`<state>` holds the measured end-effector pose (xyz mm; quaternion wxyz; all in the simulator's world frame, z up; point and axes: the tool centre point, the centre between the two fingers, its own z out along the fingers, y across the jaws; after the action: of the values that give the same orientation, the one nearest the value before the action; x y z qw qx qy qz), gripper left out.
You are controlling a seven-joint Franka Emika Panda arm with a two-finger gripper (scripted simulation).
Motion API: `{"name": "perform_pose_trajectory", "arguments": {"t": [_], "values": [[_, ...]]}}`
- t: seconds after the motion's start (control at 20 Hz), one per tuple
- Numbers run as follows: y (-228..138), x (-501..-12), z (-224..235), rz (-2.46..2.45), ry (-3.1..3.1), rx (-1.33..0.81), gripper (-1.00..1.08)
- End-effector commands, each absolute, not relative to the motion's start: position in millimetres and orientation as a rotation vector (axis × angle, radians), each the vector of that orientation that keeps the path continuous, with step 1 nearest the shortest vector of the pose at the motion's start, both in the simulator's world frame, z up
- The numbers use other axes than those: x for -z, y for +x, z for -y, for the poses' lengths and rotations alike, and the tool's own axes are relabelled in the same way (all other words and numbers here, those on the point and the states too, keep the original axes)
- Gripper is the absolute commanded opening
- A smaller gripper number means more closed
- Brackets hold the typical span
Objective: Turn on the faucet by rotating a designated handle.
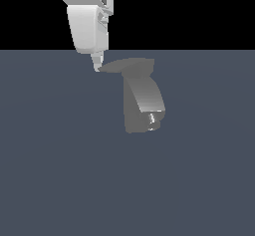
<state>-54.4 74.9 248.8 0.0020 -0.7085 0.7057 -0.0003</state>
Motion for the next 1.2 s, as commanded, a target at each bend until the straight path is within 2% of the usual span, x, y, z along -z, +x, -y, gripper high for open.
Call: {"name": "perform_pose_trajectory", "arguments": {"t": [0.0, 0.75, 0.85, 1.15], "values": [[-61.2, -248.9, -62.1, -2.23, -2.211, 0.001, -1.0], [-102.0, -249.1, -29.2, -2.23, -2.212, 0.0, -1.0], [-98.9, -248.8, -35.4, -2.221, -2.22, 0.001, -1.0], [-101.9, -248.9, -0.5, -2.223, -2.218, 0.0, -1.0]]}}
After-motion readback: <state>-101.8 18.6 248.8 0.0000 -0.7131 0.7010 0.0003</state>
